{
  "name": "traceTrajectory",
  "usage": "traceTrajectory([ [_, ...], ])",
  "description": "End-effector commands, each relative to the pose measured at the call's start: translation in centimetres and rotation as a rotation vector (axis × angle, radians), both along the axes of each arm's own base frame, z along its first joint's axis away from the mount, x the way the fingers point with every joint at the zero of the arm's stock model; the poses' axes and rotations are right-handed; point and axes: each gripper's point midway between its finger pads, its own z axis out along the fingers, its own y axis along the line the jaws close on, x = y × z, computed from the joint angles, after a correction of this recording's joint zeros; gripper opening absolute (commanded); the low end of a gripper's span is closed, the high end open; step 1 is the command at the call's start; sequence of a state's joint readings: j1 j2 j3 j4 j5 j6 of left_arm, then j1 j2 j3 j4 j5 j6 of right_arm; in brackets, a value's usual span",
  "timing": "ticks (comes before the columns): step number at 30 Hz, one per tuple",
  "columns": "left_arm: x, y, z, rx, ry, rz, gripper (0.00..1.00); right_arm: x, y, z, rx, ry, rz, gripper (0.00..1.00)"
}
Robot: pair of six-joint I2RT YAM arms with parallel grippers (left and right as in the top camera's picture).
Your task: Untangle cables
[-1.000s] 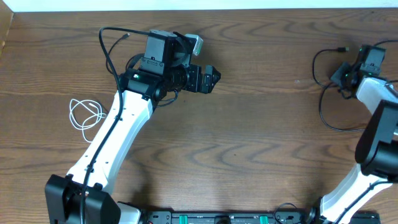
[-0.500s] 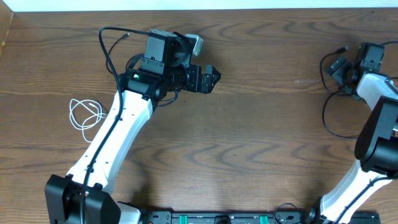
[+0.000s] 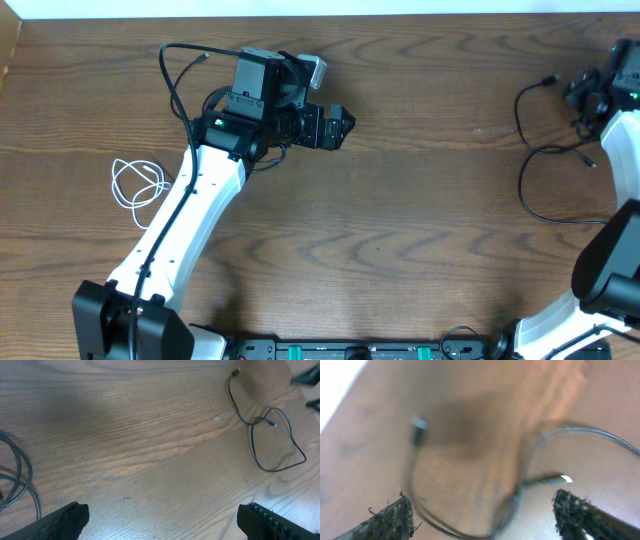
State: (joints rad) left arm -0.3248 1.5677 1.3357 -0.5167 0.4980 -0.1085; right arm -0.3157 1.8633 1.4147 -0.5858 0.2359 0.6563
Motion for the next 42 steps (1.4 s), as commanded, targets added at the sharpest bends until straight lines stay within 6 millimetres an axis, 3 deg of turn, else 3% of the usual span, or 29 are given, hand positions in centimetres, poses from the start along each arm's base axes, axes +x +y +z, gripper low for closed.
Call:
traceTrajectory([
  [1,0.3,-0.1,0.0,-0.001,0.001,0.004,0.99,-1.8,-0.2,-5.2,0.008,0.161,-0.032,0.78],
  [7,0.3,-0.1,0.0,-0.001,0.001,0.004,0.99,-1.8,-0.2,-11.2,0.048,0.226,-0.080,0.83],
  [11,0.3,-0.1,0.0,-0.001,0.001,0.004,0.99,-0.8,0.7,-13.5,0.112,0.209,-0.052,0.76],
  [13,0.3,-0.1,0.0,-0.001,0.001,0.004,0.99,-1.0,1.6,-14.5,0.158,0.224,-0.035,0.55],
  [16,0.3,-0.1,0.0,-0.001,0.001,0.004,0.99,-2.2,2.7,-15.7,0.216,0.280,-0.029,0.11],
  [18,0.3,-0.1,0.0,-0.001,0.001,0.004,0.99,-3.5,3.4,-16.3,0.238,0.335,-0.042,0.01],
  [21,0.3,-0.1,0.0,-0.001,0.001,0.004,0.99,-4.1,5.1,-16.7,0.282,0.380,0.023,0.01],
  [24,0.3,-0.1,0.0,-0.001,0.001,0.004,0.99,-2.8,8.4,-16.7,0.336,0.376,0.312,0.01],
  [28,0.3,-0.1,0.0,-0.001,0.001,0.004,0.99,-3.0,11.6,-16.7,0.337,0.423,0.556,0.01],
  [31,0.5,-0.2,0.3,-0.008,-0.013,0.004,0.99,-3.2,15.1,-16.5,0.394,0.421,0.715,0.01],
  [36,2.5,-0.8,2.5,-0.050,-0.140,0.004,0.99,-3.1,21.1,-15.4,0.552,0.351,0.884,0.01],
  [40,2.2,-0.6,2.2,-0.038,-0.125,0.001,0.99,-4.1,25.6,-15.1,0.598,0.373,0.992,0.01],
  [42,2.2,0.4,3.5,-0.044,-0.145,0.024,0.99,-4.9,28.0,-15.0,0.593,0.402,1.052,0.01],
])
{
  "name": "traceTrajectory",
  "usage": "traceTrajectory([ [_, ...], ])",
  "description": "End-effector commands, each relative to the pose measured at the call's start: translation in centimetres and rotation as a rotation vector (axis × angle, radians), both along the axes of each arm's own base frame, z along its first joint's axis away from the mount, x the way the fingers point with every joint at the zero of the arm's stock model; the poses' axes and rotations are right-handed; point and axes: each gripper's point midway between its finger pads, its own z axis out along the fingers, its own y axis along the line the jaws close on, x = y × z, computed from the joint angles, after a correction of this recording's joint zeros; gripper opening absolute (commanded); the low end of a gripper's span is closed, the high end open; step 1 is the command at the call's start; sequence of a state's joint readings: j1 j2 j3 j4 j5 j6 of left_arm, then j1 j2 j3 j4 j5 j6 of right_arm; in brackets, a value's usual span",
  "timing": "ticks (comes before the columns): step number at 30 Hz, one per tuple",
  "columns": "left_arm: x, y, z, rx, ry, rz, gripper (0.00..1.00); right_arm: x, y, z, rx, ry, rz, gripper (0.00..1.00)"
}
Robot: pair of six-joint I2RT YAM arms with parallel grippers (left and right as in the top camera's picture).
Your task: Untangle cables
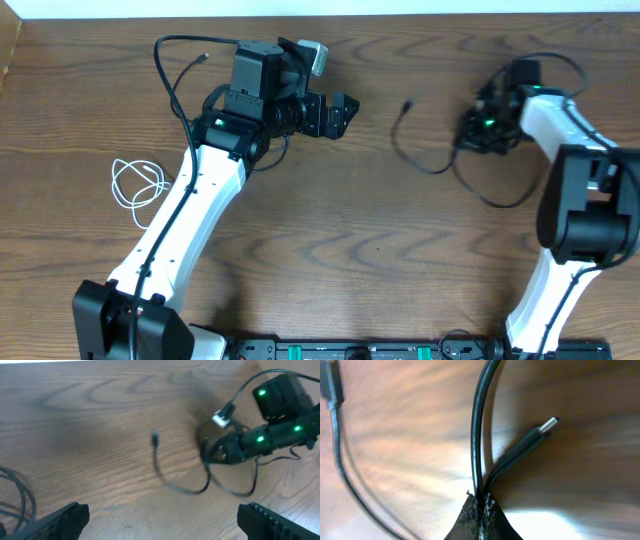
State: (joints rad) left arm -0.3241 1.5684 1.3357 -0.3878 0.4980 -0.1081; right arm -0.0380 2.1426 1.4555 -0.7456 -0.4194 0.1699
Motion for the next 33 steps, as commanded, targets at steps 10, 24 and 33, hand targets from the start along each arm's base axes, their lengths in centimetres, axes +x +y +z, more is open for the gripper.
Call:
traceTrajectory([
  [10,-6.1,17.4,12.8,-0.025,-0.219,0.430,0.99,-12.6,18.7,-3.0,0.119,0.228,0.519,0.01],
  [24,-15.3,26.0,13.2,0.012,-0.161,0.812,0.99,-18.4,38.7,0.5,0.393,-0.169,0.868,0.01],
  [33,-15.3,25.9,11.5,0.005,-0.077,0.813,0.99,-15.1,39.7,3.8,0.262,-0.365,0.870,0.43],
])
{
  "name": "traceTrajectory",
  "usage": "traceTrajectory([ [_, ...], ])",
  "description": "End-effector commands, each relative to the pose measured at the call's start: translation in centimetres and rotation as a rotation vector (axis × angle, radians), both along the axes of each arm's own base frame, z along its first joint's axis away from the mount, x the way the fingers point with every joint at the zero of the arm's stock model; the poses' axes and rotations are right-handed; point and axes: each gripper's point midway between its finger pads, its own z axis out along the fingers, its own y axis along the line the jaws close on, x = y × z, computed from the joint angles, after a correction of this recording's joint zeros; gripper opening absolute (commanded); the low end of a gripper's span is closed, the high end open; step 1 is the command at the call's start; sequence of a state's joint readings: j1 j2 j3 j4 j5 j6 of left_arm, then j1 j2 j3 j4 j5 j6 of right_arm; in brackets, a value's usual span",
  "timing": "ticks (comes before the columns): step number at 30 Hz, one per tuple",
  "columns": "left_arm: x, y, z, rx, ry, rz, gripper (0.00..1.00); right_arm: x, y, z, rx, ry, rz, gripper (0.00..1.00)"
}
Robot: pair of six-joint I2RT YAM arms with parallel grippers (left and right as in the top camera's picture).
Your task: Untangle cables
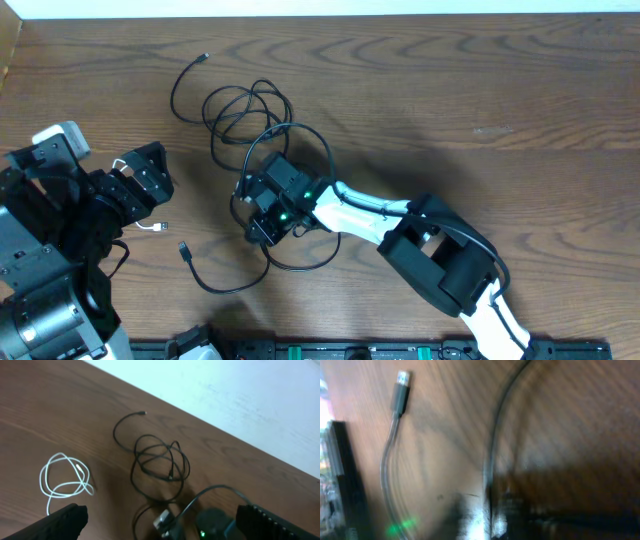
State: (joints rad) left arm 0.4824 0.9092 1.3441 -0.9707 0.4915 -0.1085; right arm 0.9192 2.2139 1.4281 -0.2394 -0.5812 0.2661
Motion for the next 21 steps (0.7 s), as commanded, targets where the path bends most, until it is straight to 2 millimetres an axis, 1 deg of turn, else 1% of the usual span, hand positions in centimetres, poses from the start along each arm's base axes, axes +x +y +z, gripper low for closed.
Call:
traceTrajectory([
  [1,-0.2,-0.1,-0.1,-0.011,0.010,0.001,1.00,5.2,-1.6,4.0,-0.014,-0.131,-0.093,0.47],
  [2,-0.1,-0.2,-0.1,-0.016,0.010,-0.006,1.00,6.3,-2.2,5.5,-0.019,-0.155,-0.122,0.54],
  [3,0.0,-0.3,-0.1,-0.022,0.009,-0.012,1.00,7.1,-2.6,6.9,-0.016,-0.181,-0.139,0.64],
  [4,0.0,-0.6,0.0,-0.032,0.005,-0.027,0.99,7.9,-3.1,8.8,-0.002,-0.212,-0.146,0.73],
  [6,0.2,-1.4,0.2,-0.059,-0.007,-0.067,0.99,8.9,-4.2,12.4,0.029,-0.261,-0.154,0.85],
  [7,0.2,-1.8,0.3,-0.076,-0.014,-0.092,0.99,9.2,-4.9,14.4,0.045,-0.284,-0.162,0.94],
  [8,0.3,-2.2,0.4,-0.090,-0.018,-0.113,0.99,9.3,-5.5,15.9,0.056,-0.298,-0.171,0.99],
  [9,0.3,-2.5,0.4,-0.103,-0.022,-0.129,0.99,9.4,-6.5,17.7,0.066,-0.320,-0.177,0.99],
  [10,0.4,-2.7,0.4,-0.113,-0.022,-0.141,0.99,9.5,-7.8,19.5,0.064,-0.357,-0.186,0.99],
  [11,0.4,-2.9,0.5,-0.121,-0.024,-0.151,0.99,9.7,-8.9,20.5,0.051,-0.384,-0.208,0.99],
  [12,0.5,-3.2,0.4,-0.134,-0.023,-0.165,0.99,10.2,-10.9,22.0,0.018,-0.425,-0.260,0.99],
  [14,0.4,-4.4,0.7,-0.183,-0.031,-0.226,0.99,11.4,-15.2,25.2,-0.050,-0.531,-0.387,0.99],
  [15,0.2,-5.8,1.3,-0.224,-0.059,-0.310,0.99,12.2,-19.3,28.9,-0.089,-0.646,-0.518,0.99],
  [16,0.0,-6.5,1.7,-0.222,-0.081,-0.362,0.99,12.5,-21.1,30.8,-0.096,-0.702,-0.581,0.99],
  [18,-0.3,-7.6,2.3,-0.184,-0.121,-0.450,0.99,12.9,-25.4,35.6,-0.091,-0.837,-0.737,0.99],
  [21,-1.2,-9.3,2.8,-0.116,-0.164,-0.561,0.99,12.4,-31.0,42.1,-0.061,-1.022,-0.935,0.99],
])
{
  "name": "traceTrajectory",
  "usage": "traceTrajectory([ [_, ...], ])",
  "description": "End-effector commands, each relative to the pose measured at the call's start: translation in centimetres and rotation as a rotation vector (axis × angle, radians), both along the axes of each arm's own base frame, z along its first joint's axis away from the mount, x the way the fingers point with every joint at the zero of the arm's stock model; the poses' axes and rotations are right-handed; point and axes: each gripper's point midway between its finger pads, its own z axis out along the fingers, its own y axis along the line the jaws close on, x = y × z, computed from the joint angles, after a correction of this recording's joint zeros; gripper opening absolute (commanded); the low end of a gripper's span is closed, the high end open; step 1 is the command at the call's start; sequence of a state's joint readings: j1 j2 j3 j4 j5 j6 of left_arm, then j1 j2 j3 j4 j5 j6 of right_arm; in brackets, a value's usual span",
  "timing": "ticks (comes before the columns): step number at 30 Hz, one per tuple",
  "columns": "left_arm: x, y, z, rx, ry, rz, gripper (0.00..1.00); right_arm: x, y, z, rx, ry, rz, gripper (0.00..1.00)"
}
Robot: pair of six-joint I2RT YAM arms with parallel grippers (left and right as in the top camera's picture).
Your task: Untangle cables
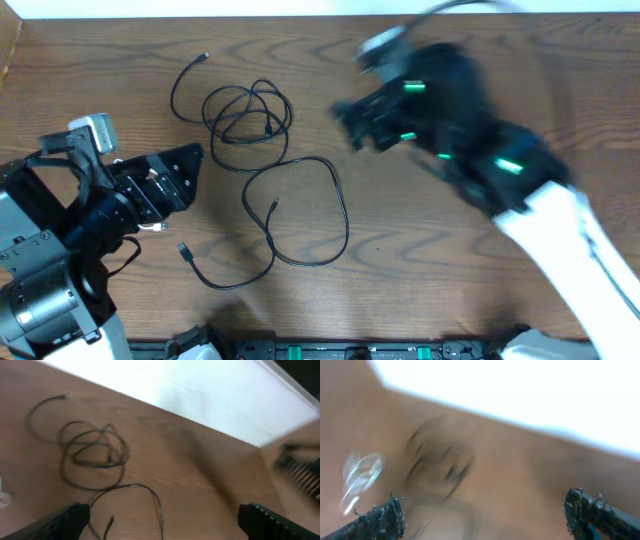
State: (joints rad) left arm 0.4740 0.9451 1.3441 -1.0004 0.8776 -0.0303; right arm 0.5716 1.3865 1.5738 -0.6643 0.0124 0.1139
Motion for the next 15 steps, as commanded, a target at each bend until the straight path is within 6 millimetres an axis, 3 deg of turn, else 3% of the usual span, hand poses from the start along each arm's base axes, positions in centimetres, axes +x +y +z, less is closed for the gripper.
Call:
traceTrajectory([
  [1,-1.6,-3.7,1.8,0.056,-0.135,-0.223,0.99,-0.1,-8.9,8.1,-0.006,-0.269,-0.326,0.99],
  [4,-2.5,-5.5,2.0,0.082,-0.159,-0.299,0.99,-1.5,-11.6,12.3,0.060,-0.391,-0.385,0.99],
  [6,-2.6,-6.0,1.6,0.106,-0.148,-0.314,0.99,-2.4,-12.3,13.6,0.087,-0.423,-0.386,0.99],
  [10,-1.5,-4.6,-0.6,0.160,-0.036,-0.199,1.00,-2.9,-11.0,12.1,0.074,-0.365,-0.301,0.99],
  [13,-0.7,-2.3,-3.5,0.092,0.159,0.019,0.99,-2.5,-10.8,10.2,0.049,-0.298,-0.300,0.99],
  [15,-1.1,-2.4,-5.7,0.052,0.273,0.050,0.99,-2.1,-10.8,9.8,0.079,-0.271,-0.325,0.99],
])
